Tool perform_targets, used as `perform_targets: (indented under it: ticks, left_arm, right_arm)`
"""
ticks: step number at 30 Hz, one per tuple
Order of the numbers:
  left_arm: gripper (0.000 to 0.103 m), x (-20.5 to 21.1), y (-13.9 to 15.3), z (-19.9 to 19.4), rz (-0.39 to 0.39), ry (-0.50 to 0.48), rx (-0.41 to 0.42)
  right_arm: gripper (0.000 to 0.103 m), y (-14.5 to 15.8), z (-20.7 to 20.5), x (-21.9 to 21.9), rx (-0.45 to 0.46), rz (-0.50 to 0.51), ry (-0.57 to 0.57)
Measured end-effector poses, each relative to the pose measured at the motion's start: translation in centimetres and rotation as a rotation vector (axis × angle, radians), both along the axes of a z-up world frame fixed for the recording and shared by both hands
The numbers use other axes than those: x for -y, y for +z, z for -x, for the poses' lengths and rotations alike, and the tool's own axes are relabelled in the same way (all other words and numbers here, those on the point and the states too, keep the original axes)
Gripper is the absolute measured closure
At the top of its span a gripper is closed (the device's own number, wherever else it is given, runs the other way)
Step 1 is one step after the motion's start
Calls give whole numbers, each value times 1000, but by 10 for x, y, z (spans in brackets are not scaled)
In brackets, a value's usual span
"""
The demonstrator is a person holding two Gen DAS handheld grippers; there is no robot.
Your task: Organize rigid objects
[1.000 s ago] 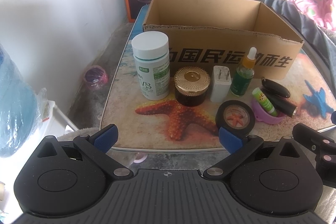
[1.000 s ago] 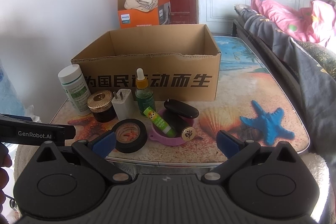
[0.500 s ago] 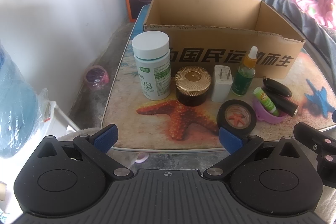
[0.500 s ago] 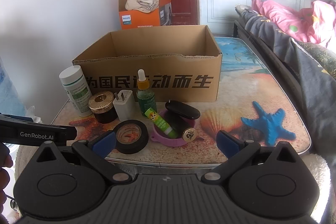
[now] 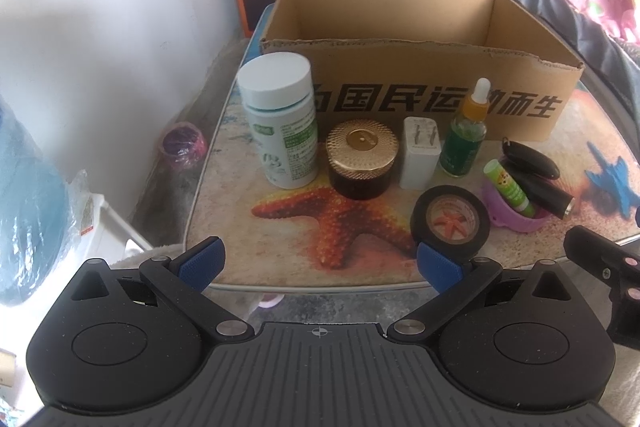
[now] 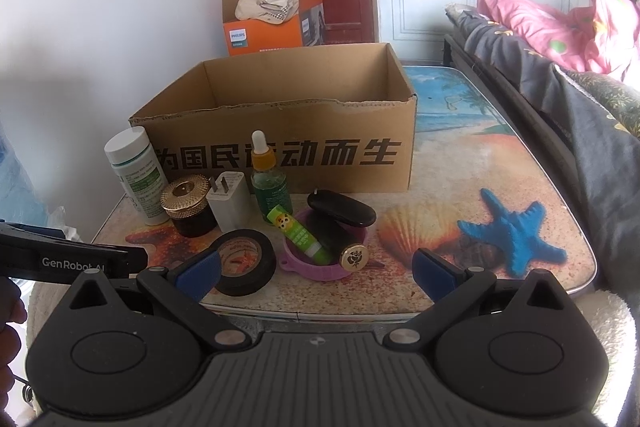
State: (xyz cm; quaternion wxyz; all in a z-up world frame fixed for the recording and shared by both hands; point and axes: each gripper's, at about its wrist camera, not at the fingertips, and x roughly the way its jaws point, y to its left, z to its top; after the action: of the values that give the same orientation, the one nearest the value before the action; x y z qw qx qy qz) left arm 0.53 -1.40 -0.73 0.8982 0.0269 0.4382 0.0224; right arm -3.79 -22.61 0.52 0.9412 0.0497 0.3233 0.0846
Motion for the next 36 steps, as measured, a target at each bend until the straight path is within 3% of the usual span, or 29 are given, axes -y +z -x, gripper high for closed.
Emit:
perform_targets:
  ticks: [7,15,22,23,25,30,36]
  left_arm:
    - [0,13,-1,-4,71,-120,40]
    - [1,43,0,-5,133,-325,160]
    - [8,75,-2,-17,165,-450,188]
    - [10,80,-4,-20,170,-462,182]
    - [24,90,-7,-27,170,-481,179]
    - [39,107,-16,-44,164,-510,138]
    - [46,117,-25,-55,138,-530,90]
  right_arm:
    - [0,-6,-8,25,25,-48,-46]
    - [7,-8,-24,62,55,-157,-64]
    - [31,-24,-65,90,-16,-358,10]
    - [34,-29,-73,92,-41,-391,17]
    - [37,-40,-87,99,-82,-464,28]
    - [47,-63,-112,104,-157,-587,67]
    - [64,-79,-123,103,-211,-630,110]
